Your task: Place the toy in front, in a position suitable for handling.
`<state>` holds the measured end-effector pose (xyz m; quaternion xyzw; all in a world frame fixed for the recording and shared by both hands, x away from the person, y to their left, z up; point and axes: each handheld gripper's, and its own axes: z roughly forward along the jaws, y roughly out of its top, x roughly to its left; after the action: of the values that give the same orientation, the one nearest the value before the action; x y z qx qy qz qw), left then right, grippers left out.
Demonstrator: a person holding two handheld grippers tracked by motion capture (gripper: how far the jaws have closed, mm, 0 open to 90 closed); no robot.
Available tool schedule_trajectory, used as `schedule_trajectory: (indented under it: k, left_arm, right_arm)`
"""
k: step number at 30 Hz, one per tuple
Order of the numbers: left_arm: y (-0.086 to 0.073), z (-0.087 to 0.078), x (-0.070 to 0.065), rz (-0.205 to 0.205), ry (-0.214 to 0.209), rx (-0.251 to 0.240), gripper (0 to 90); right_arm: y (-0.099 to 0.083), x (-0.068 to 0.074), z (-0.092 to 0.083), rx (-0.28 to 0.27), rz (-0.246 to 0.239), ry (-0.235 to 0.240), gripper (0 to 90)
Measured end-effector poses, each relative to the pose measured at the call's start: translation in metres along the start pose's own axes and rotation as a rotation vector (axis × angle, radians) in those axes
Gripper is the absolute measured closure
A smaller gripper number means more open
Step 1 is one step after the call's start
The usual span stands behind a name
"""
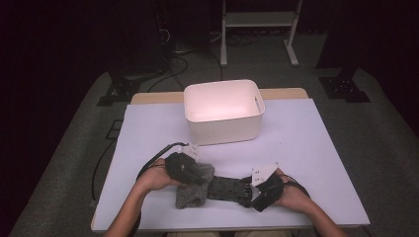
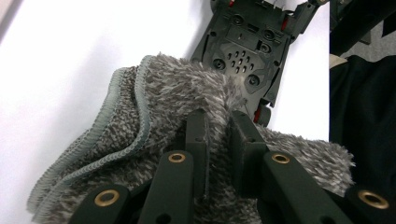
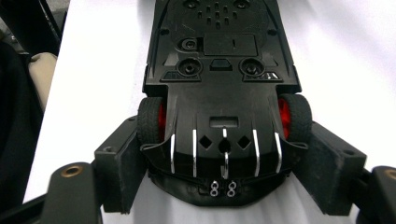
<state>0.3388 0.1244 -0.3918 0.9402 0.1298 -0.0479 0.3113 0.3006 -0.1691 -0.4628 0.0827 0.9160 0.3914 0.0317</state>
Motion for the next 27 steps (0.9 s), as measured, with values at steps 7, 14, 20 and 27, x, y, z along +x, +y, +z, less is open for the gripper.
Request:
schedule_trajectory:
  k: [7, 14, 20, 27]
  left_arm:
    - [0.014, 0.011, 0.001, 0.018, -0.021, -0.007, 79.5]
    - [0.068, 0.065, -0.019, 0.139, -0.109, 0.038, 79.4]
    - [0.084, 0.083, -0.030, 0.178, -0.150, 0.035, 79.4]
    - [0.070, 0.067, -0.027, 0.150, -0.127, 0.027, 79.4]
  right_arm:
    - [0.000, -0.001, 0.000, 0.000, -0.006, 0.003, 23.3]
    - [0.000, -0.001, 0.000, -0.003, -0.007, 0.003, 23.3]
    - [-0.001, 0.000, 0.000, -0.010, -0.003, 0.006, 23.3]
    - [-0.001, 0.000, 0.000, -0.014, -0.001, 0.007, 23.2]
